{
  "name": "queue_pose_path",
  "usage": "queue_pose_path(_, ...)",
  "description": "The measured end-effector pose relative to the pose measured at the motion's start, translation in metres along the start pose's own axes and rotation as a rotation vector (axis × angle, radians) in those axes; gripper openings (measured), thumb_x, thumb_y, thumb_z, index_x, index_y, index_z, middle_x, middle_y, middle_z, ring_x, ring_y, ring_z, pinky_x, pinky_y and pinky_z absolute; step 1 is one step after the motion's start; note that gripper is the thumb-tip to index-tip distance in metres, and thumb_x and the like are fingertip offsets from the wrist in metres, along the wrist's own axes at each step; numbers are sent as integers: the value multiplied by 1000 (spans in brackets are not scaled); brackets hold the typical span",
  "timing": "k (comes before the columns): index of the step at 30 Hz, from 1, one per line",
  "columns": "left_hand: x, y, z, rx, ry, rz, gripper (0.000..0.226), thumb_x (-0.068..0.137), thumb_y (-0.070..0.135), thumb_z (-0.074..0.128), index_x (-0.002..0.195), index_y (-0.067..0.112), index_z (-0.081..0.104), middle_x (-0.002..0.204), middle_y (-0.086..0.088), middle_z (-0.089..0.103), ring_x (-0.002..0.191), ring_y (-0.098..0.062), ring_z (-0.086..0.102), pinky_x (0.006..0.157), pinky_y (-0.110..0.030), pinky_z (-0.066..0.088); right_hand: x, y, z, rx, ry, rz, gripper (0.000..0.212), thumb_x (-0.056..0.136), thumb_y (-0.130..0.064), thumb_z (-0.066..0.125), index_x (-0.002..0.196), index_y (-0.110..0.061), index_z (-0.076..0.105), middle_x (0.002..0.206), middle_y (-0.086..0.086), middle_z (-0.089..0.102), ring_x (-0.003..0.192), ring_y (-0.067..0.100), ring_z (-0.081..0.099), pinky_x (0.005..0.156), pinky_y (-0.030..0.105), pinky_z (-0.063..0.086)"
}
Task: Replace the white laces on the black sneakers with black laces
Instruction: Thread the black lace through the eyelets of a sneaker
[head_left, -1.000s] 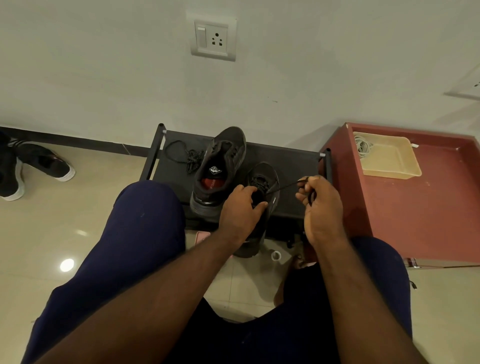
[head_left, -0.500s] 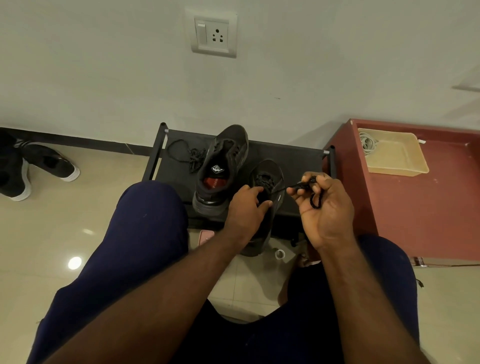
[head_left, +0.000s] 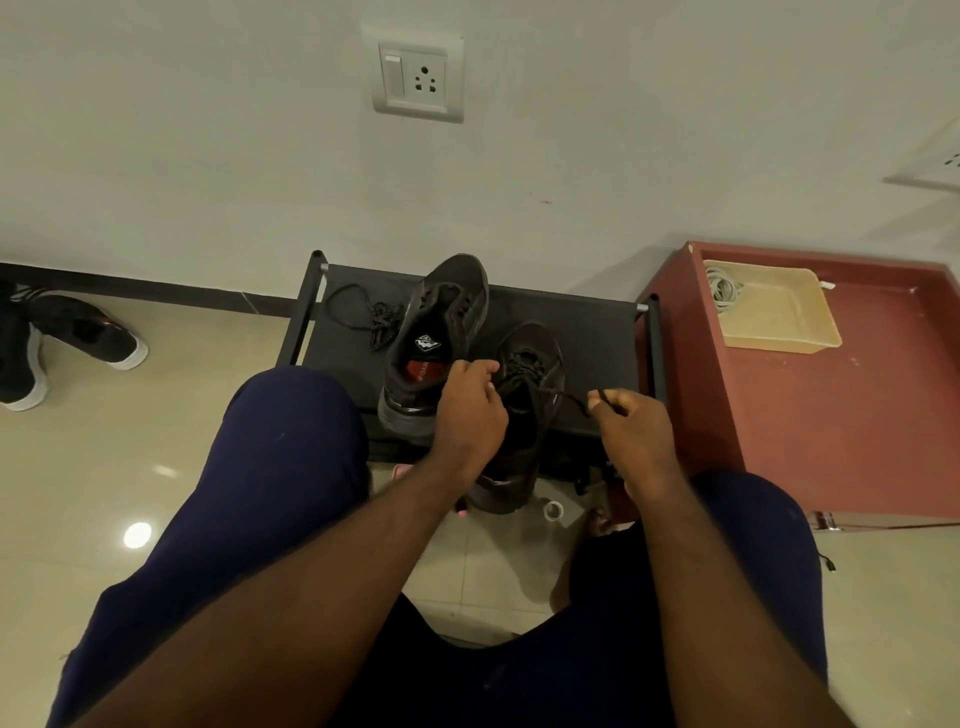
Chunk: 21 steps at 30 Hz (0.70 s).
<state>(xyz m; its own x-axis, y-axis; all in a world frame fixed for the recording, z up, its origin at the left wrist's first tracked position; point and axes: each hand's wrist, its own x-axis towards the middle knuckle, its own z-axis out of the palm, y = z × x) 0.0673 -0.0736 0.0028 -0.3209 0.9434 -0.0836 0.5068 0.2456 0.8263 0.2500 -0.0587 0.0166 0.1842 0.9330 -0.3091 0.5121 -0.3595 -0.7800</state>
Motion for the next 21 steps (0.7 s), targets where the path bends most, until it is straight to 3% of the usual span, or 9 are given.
queue_pose_path(3, 3, -4, 2, -8, -164, -42, 42, 101, 4, 41, 142, 9, 47, 141, -7, 49, 130, -19, 47, 103, -19, 33, -2, -5, 3, -51, 37, -25, 42, 99, -34, 59, 68, -6, 60, 60, 5, 53, 57, 15, 48, 57, 32, 40)
queue_pose_path(5, 8, -6, 3, -62, -258, -120, 46, 102, 7, 39, 148, 11, 40, 148, -8, 44, 136, -21, 42, 108, -24, 31, -5, -5, 6, -150, 49, -42, 46, 102, -33, 54, 61, -12, 47, 61, 1, 49, 58, 16, 47, 59, 32, 37)
queue_pose_path(7, 13, -5, 2, -114, -323, -209, 46, 103, 9, 39, 149, 13, 37, 148, -8, 46, 135, -21, 44, 105, -24, 34, -8, -3, 10, -218, 93, -88, 30, 101, -30, 55, 75, -16, 57, 76, -1, 60, 72, 16, 57, 68, 33, 44)
queue_pose_path(8, 17, -5, 3, -112, -324, -232, 45, 103, 11, 40, 148, 12, 39, 145, -9, 48, 132, -21, 47, 103, -24, 37, -10, -3, 13, -182, 105, -100, 14, 99, -28, 59, 91, -16, 63, 89, -3, 65, 84, 14, 61, 76, 33, 49)
queue_pose_path(9, 20, -5, 3, -93, -303, -243, 43, 102, 11, 43, 145, 11, 43, 142, -10, 52, 128, -21, 51, 101, -25, 40, -13, -6, 15, -132, 93, -118, 13, 98, -25, 62, 108, -17, 63, 100, -6, 66, 92, 11, 62, 84, 31, 51)
queue_pose_path(13, 29, -3, 5, 49, -202, -257, 33, 95, 9, 55, 128, 5, 58, 121, -15, 65, 111, -26, 61, 91, -29, 48, -27, -18, 30, -25, -169, -240, 43, 97, -19, 63, 139, -19, 51, 119, -14, 56, 108, 2, 55, 88, 10, 44)
queue_pose_path(16, 31, 6, 6, 282, -233, -227, 23, 91, 7, 57, 113, 2, 63, 112, -17, 66, 107, -32, 62, 88, -36, 49, -33, -18, 39, -172, -290, -292, 43, 96, -15, 63, 137, -20, 53, 121, -6, 60, 108, 5, 53, 92, 20, 45)
queue_pose_path(19, 29, 18, 5, 528, -301, -154, 20, 94, 8, 54, 110, 0, 61, 114, -20, 64, 108, -38, 62, 86, -41, 50, -32, -19, 40, -234, -257, -284, 40, 94, -7, 60, 132, -19, 57, 126, 2, 61, 112, 16, 57, 100, 35, 49)
queue_pose_path(21, 29, 22, 2, 567, -304, -144, 21, 95, 13, 55, 110, 0, 61, 114, -19, 64, 107, -37, 62, 85, -41, 50, -29, -18, 39, -223, -258, -257, 40, 95, -4, 56, 131, -20, 57, 126, 2, 61, 111, 15, 56, 101, 36, 49)
